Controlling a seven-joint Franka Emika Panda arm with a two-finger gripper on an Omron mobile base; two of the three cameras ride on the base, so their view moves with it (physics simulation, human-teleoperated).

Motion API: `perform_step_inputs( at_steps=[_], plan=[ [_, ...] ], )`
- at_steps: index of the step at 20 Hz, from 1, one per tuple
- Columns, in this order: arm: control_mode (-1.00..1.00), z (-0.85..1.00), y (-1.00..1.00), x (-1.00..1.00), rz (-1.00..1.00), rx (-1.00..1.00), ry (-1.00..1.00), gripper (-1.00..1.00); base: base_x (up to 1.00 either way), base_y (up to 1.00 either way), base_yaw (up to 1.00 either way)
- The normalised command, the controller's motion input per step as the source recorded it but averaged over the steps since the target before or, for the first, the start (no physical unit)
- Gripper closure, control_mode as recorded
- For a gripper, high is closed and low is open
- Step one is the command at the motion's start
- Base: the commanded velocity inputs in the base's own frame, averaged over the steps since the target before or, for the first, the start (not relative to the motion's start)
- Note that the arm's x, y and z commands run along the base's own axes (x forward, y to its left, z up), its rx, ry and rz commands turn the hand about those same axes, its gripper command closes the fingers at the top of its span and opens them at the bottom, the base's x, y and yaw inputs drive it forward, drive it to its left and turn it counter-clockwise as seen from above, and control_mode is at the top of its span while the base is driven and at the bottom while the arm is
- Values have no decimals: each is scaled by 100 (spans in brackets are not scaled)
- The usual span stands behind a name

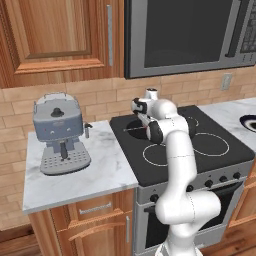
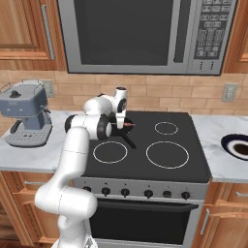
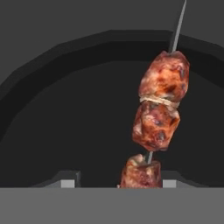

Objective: Place the cold items (tomato and mushroom) from the fridge in one tupperware on the dining counter. Place the warm items (kebab skewer and hot dog) in the stove area in another tupperware.

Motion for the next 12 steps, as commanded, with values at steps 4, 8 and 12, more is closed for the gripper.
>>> perform_step_inputs(
  at_steps=[4,8,12],
  plan=[
    [-100,0,1,0,0,0,0,100,0,0,0],
    [-100,3,3,-11,-4,0,-1,100,0,0,0],
    [-100,30,0,-47,-10,0,-2,100,0,0,0]
  ],
)
